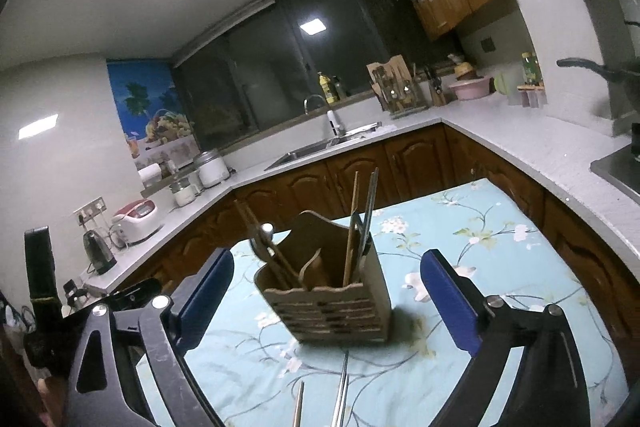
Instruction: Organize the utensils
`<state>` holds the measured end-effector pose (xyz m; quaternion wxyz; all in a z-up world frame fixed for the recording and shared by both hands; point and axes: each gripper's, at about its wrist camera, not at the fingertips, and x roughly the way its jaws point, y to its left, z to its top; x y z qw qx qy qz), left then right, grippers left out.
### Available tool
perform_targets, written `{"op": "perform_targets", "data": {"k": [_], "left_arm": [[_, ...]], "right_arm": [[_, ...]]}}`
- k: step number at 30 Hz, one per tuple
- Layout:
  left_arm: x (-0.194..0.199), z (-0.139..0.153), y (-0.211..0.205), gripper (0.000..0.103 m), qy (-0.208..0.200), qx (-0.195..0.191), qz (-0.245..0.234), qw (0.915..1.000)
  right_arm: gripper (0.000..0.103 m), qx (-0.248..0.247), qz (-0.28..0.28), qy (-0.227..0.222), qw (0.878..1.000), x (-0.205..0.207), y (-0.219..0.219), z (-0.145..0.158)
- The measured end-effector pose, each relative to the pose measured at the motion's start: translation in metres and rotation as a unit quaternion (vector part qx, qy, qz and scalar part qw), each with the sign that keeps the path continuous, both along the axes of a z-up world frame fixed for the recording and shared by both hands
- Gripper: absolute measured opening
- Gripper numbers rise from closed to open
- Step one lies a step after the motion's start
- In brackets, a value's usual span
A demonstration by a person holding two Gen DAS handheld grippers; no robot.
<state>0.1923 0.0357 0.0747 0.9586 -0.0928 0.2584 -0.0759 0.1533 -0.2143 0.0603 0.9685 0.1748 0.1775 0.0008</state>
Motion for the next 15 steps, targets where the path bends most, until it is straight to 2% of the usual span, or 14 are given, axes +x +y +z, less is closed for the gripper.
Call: {"op": "perform_targets", "data": {"k": [4,9,15], "left_arm": [[-0.025,0.001,0.002,0.102,-0.004,0.022,0.001,0.9998],[-0.048,-0.001,0.006,0.102,-0.004,0.038,-0.004,0.9993],[-0.072,-0.010,0.012,0.102,-0.014,0.040,-0.003,0.9991]], "right_arm": [[0.096,-0.016,0.002,-0.001,1.000,-0.017,0.007,-0.001],[0.099,-0.060,0.004,-0.001,0.998,-0.038,0.022,-0.004],[0.100,-0.078,0.012,-0.001,0.997,-0.056,0.033,-0.014]]}}
